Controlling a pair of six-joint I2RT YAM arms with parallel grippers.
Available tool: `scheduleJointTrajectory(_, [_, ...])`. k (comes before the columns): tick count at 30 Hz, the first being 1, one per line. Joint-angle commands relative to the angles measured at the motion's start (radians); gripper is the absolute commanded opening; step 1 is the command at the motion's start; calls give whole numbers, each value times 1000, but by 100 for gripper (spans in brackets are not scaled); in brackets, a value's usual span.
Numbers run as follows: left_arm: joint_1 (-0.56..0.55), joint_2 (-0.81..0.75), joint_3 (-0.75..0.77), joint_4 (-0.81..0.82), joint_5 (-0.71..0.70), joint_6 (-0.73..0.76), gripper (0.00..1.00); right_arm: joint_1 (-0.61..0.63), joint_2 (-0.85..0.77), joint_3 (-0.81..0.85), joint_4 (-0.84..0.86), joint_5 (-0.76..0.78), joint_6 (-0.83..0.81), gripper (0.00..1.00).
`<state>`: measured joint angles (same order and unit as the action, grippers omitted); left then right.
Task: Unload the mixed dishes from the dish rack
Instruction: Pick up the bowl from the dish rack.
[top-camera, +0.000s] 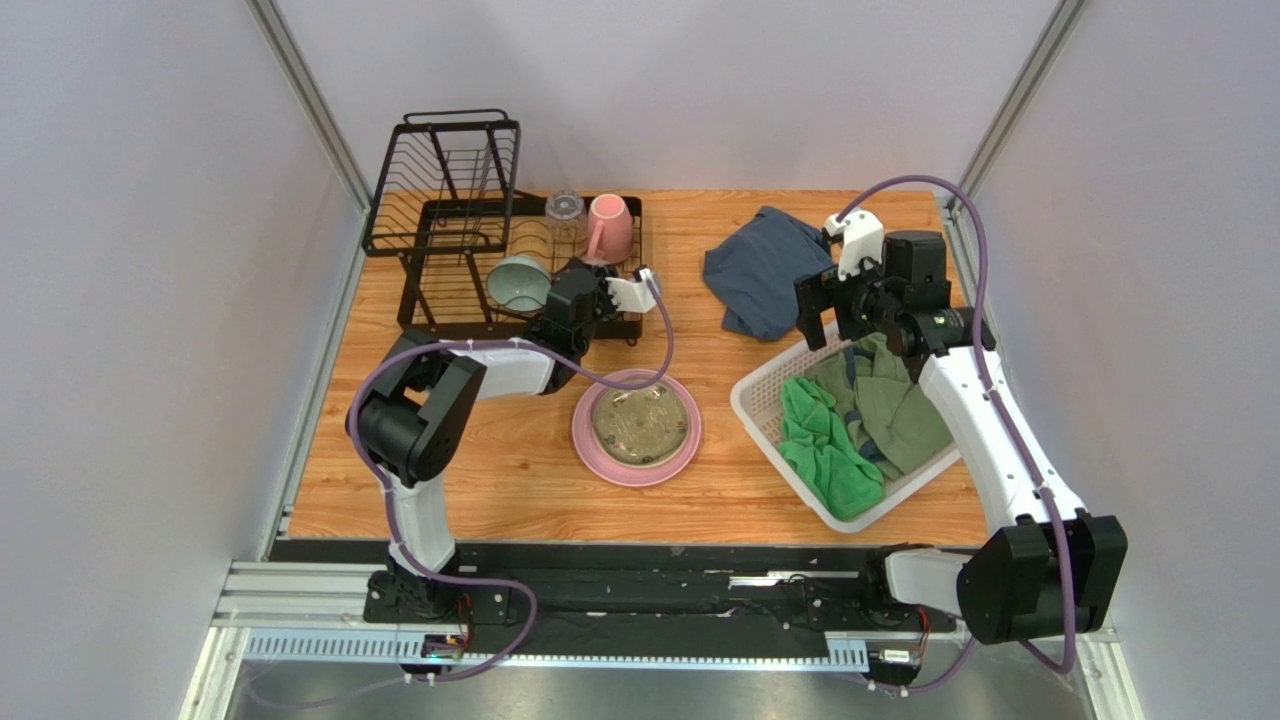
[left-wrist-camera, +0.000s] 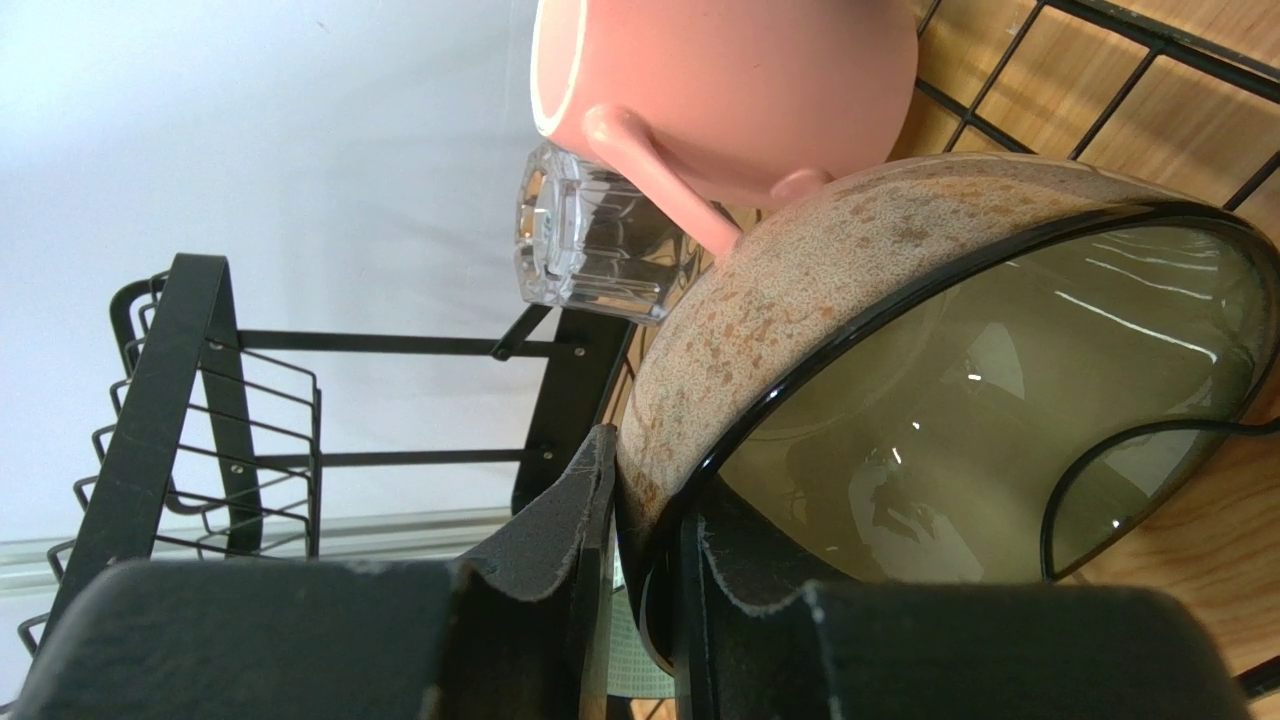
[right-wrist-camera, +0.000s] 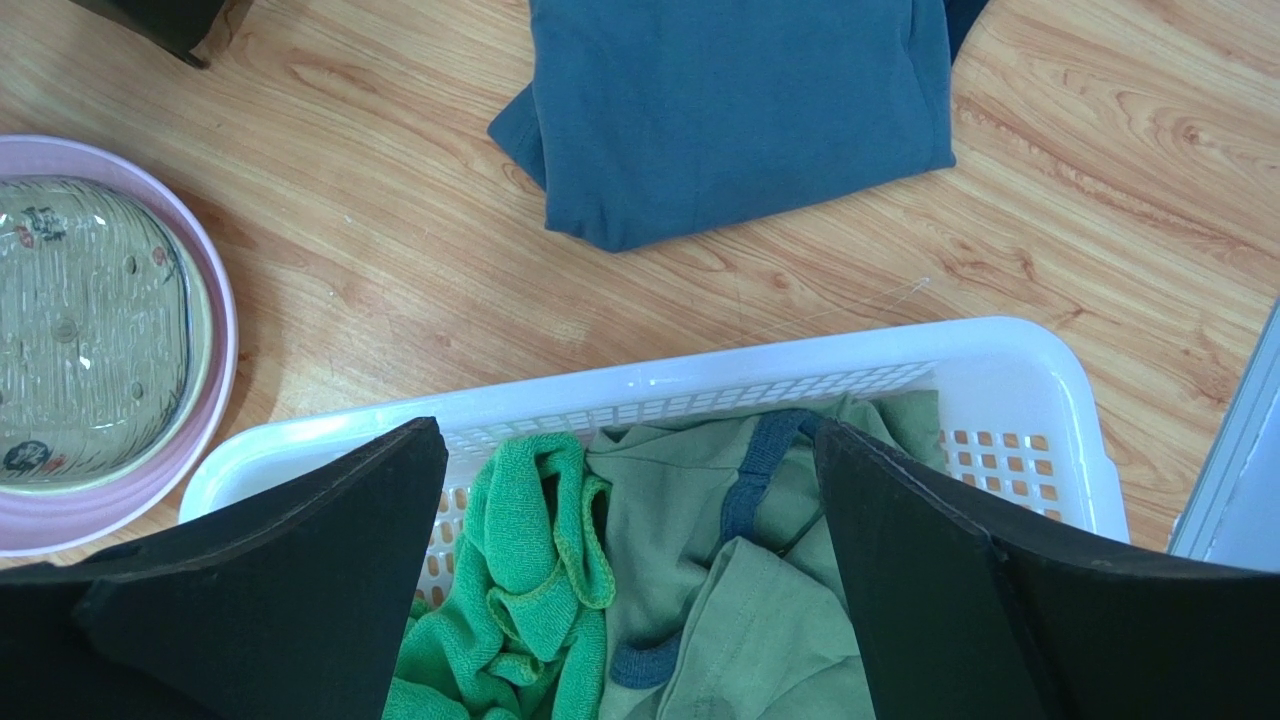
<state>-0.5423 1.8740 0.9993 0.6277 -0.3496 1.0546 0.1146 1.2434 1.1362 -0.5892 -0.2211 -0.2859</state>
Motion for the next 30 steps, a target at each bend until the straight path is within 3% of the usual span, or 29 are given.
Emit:
scheduleJointTrajectory(1, [-13,-39,-7,153,-2,5,0,3,13,48,11,12,-15,99])
scheduleJointTrajectory(30, [-13,-154,1,244,-38,67,0,3,31,56,-3,12,-19,99])
